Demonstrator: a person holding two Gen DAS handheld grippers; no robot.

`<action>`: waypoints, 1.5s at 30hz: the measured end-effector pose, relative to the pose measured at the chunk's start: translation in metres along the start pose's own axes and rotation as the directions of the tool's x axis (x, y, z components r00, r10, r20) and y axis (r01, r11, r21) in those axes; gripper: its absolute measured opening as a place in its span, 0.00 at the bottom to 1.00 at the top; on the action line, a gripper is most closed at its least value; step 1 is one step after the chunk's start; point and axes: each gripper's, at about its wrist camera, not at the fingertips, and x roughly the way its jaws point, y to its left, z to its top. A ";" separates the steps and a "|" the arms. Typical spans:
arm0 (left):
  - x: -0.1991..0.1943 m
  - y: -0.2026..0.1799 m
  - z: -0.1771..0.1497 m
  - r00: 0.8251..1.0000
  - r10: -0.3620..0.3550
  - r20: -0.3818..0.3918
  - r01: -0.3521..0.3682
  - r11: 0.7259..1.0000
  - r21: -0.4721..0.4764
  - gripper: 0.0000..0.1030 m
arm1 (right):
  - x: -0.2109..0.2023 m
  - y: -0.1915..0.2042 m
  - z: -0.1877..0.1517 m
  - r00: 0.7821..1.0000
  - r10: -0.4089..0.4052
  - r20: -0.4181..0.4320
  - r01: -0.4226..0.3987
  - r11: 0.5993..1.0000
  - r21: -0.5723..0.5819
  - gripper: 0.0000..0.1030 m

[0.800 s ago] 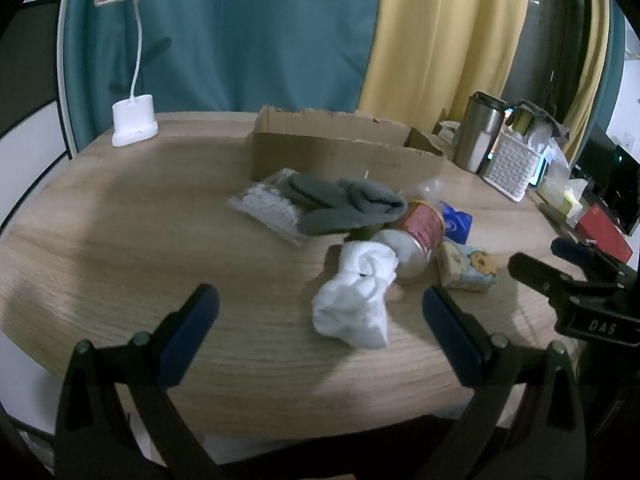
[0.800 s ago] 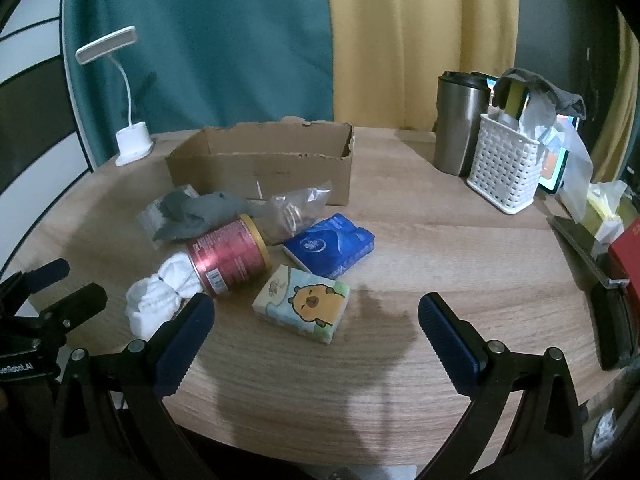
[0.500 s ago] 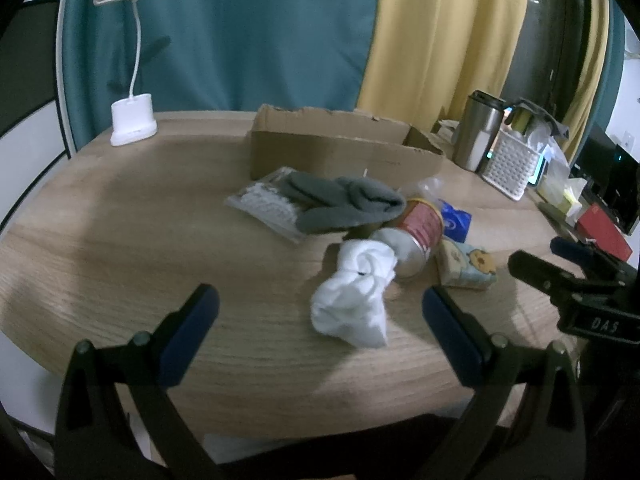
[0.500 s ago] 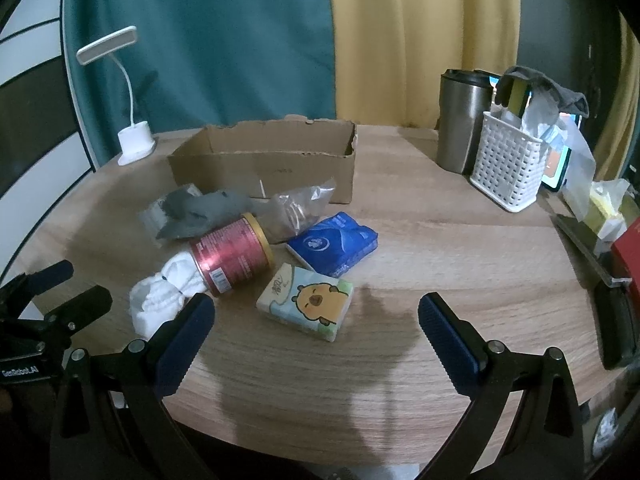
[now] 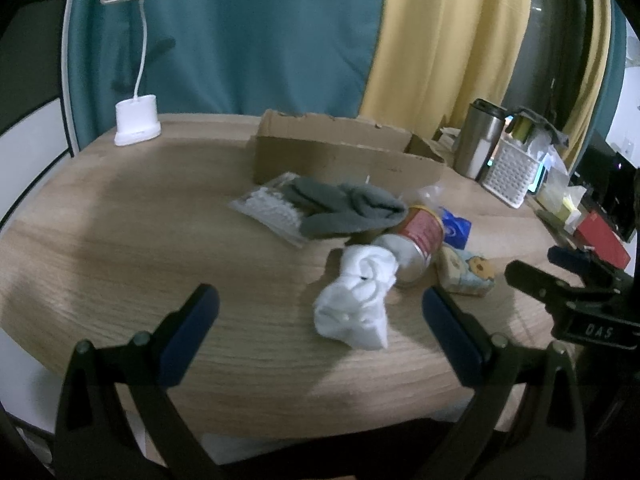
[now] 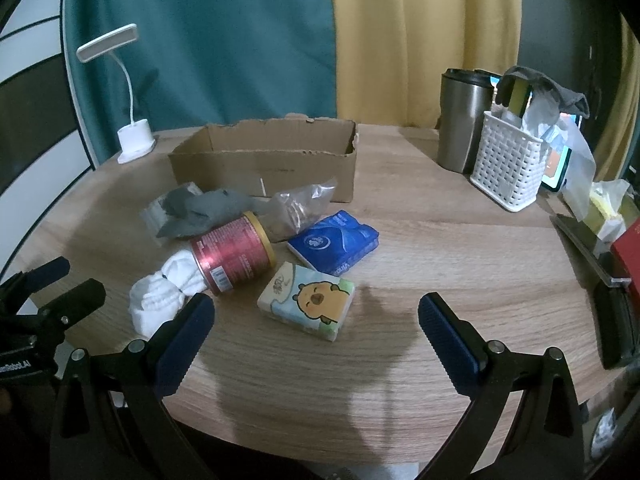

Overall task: Organize objects
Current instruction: 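Move both grippers toward the white sock and capybara tissue box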

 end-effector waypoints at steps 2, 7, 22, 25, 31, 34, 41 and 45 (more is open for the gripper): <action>0.000 0.000 0.000 1.000 0.002 -0.001 -0.002 1.000 -0.001 1.00 | 0.000 -0.001 0.000 1.000 0.015 -0.008 -0.015 1.000 0.008 1.00; 0.001 0.000 0.000 1.000 0.001 -0.005 -0.001 1.000 -0.001 1.00 | 0.001 -0.001 0.001 1.000 0.021 -0.009 -0.021 1.000 0.012 1.00; 0.002 -0.001 -0.001 1.000 -0.004 -0.008 0.004 1.000 0.001 0.99 | 0.001 -0.001 0.001 0.999 0.034 -0.015 -0.033 0.999 0.022 1.00; 0.002 -0.001 -0.001 1.000 -0.004 -0.008 0.004 1.000 0.001 0.99 | 0.001 -0.001 0.001 0.999 0.033 -0.015 -0.033 0.999 0.022 1.00; 0.002 -0.002 -0.001 1.000 -0.006 -0.007 0.006 1.000 0.005 0.99 | 0.003 -0.001 0.001 0.999 0.031 -0.017 -0.031 0.999 0.023 1.00; 0.002 -0.002 -0.001 1.000 -0.005 -0.007 0.005 1.000 0.005 0.99 | 0.003 -0.001 0.000 0.999 0.031 -0.017 -0.031 0.999 0.023 1.00; 0.002 -0.003 0.000 1.000 -0.007 -0.005 0.007 1.000 0.005 0.99 | 0.004 -0.003 0.000 0.999 0.029 -0.017 -0.029 0.999 0.023 1.00; 0.002 -0.003 0.000 1.000 -0.007 -0.006 0.007 1.000 0.006 0.99 | 0.004 -0.003 0.000 0.999 0.029 -0.017 -0.029 0.999 0.024 1.00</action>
